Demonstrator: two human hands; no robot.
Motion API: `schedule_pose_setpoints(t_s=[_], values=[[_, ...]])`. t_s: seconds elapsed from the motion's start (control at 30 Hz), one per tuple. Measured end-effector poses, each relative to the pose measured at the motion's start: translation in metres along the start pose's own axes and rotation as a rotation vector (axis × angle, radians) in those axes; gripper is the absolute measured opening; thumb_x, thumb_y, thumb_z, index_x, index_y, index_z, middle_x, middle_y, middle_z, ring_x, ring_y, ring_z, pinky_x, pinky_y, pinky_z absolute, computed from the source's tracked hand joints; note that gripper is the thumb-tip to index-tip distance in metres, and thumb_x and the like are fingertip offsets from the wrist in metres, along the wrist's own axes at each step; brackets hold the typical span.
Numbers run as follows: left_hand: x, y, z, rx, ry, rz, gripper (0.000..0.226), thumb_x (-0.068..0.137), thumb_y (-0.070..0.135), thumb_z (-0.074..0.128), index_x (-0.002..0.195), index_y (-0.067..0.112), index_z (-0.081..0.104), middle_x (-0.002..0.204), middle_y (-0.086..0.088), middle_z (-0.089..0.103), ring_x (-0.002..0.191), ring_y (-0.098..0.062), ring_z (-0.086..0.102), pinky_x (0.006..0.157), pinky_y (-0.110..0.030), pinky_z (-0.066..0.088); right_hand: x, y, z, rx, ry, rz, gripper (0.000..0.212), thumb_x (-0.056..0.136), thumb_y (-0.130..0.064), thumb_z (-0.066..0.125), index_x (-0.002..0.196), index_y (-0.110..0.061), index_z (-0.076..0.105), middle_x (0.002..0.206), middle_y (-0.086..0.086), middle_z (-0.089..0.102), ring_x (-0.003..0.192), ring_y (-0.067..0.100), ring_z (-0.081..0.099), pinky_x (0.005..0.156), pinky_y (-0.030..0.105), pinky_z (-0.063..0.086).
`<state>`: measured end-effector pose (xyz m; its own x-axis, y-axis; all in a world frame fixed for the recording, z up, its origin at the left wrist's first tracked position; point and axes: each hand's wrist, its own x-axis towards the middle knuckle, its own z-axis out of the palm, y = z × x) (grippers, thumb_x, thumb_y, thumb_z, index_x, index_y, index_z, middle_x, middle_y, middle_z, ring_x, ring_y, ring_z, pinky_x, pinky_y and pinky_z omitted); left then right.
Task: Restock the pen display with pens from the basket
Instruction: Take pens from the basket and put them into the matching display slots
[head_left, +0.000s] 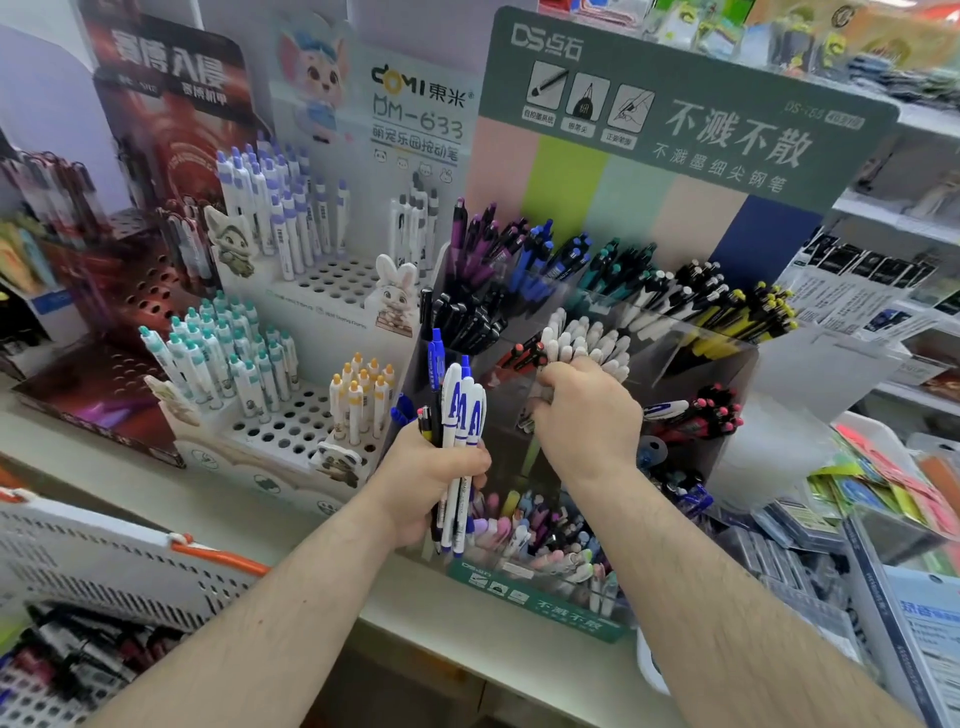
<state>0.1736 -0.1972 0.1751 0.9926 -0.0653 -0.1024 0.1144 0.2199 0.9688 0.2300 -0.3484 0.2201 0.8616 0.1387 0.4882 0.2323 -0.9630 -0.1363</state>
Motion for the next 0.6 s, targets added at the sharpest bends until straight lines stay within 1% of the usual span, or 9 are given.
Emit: schedule_pose_setpoints(t_s=[0.07, 0.13, 0.2, 0.27, 0.33, 0.37, 0.47, 0.53, 0.6], values=[[0.0, 0.001, -0.001, -0.05, -0.014, -0.021, 0.01, 0.066, 0.011, 0.065, 0.074, 0.007, 0.06, 0.059, -0.001, 0.055, 0.057, -0.013, 0.058, 0.056, -0.028, 0.051, -0.006, -0.002, 0.0, 0.12, 0.143, 0.001, 0.006, 0.082, -0.018, 0.075, 0.081, -0.012, 0.073, 0.077, -0.001, 0.06, 0.065, 0.023, 0.055, 0.055, 0.026, 0.034], [0.0, 0.002, -0.002, -0.102, -0.035, -0.039, 0.009, 0.066, 0.009, 0.064, 0.074, 0.007, 0.06, 0.06, -0.002, 0.055, 0.058, -0.014, 0.057, 0.056, -0.029, 0.051, -0.012, -0.008, -0.004, 0.246, 0.176, 0.003, 0.009, 0.083, -0.021, 0.076, 0.079, -0.014, 0.071, 0.074, -0.004, 0.06, 0.064, 0.019, 0.055, 0.056, 0.027, 0.039], [0.001, 0.001, -0.002, -0.135, -0.05, -0.047, 0.011, 0.067, 0.008, 0.065, 0.077, 0.006, 0.061, 0.064, -0.005, 0.055, 0.062, -0.018, 0.057, 0.06, -0.032, 0.051, -0.017, -0.017, -0.011, 0.367, 0.08, 0.052, 0.012, 0.088, -0.028, 0.072, 0.081, -0.018, 0.072, 0.073, -0.009, 0.061, 0.067, 0.013, 0.056, 0.061, 0.029, 0.046], [0.002, 0.001, -0.002, -0.144, -0.074, -0.034, 0.018, 0.069, 0.006, 0.065, 0.087, 0.002, 0.063, 0.07, -0.011, 0.056, 0.067, -0.023, 0.056, 0.064, -0.035, 0.051, -0.021, -0.026, -0.019, 0.56, -0.121, 0.162, 0.016, 0.088, -0.038, 0.07, 0.087, -0.022, 0.073, 0.074, -0.013, 0.064, 0.069, 0.004, 0.058, 0.063, 0.02, 0.046], [0.001, 0.001, -0.001, -0.145, -0.105, -0.01, 0.02, 0.071, 0.003, 0.064, 0.091, 0.002, 0.065, 0.072, -0.012, 0.056, 0.066, -0.022, 0.055, 0.061, -0.032, 0.049, -0.024, -0.032, -0.023, 0.741, -0.333, 0.246, 0.021, 0.087, -0.044, 0.071, 0.091, -0.023, 0.072, 0.075, -0.011, 0.066, 0.065, 0.0, 0.059, 0.056, 0.011, 0.043], [0.001, 0.002, -0.001, -0.147, -0.117, -0.005, 0.019, 0.072, 0.003, 0.064, 0.091, 0.004, 0.067, 0.072, -0.012, 0.056, 0.064, -0.02, 0.054, 0.06, -0.03, 0.049, -0.026, -0.034, -0.024, 0.814, -0.402, 0.266, 0.023, 0.087, -0.044, 0.072, 0.091, -0.021, 0.073, 0.075, -0.009, 0.068, 0.061, -0.001, 0.059, 0.053, 0.011, 0.043], [-0.003, 0.005, -0.003, -0.146, -0.158, -0.001, 0.014, 0.076, 0.001, 0.064, 0.086, 0.009, 0.069, 0.067, -0.007, 0.057, 0.061, -0.016, 0.055, 0.057, -0.027, 0.049, -0.029, -0.033, -0.023, 0.913, -0.454, 0.292, 0.021, 0.088, -0.041, 0.072, 0.086, -0.02, 0.073, 0.072, -0.006, 0.07, 0.058, -0.001, 0.061, 0.053, 0.015, 0.047], [-0.006, 0.006, -0.003, -0.157, -0.181, -0.015, 0.017, 0.086, -0.006, 0.06, 0.086, 0.009, 0.068, 0.064, -0.005, 0.06, 0.058, -0.015, 0.059, 0.054, -0.026, 0.05, -0.03, -0.032, -0.023, 0.908, -0.459, 0.283, 0.021, 0.088, -0.041, 0.072, 0.086, -0.02, 0.074, 0.074, -0.005, 0.072, 0.065, 0.004, 0.066, 0.06, 0.023, 0.055], [-0.008, 0.005, -0.004, -0.174, -0.197, -0.032, 0.018, 0.09, -0.008, 0.054, 0.089, 0.005, 0.066, 0.063, -0.004, 0.062, 0.056, -0.013, 0.061, 0.052, -0.025, 0.05, -0.033, -0.033, -0.024, 0.899, -0.446, 0.263, 0.02, 0.09, -0.04, 0.07, 0.089, -0.021, 0.074, 0.078, -0.005, 0.074, 0.072, 0.009, 0.07, 0.067, 0.031, 0.06]])
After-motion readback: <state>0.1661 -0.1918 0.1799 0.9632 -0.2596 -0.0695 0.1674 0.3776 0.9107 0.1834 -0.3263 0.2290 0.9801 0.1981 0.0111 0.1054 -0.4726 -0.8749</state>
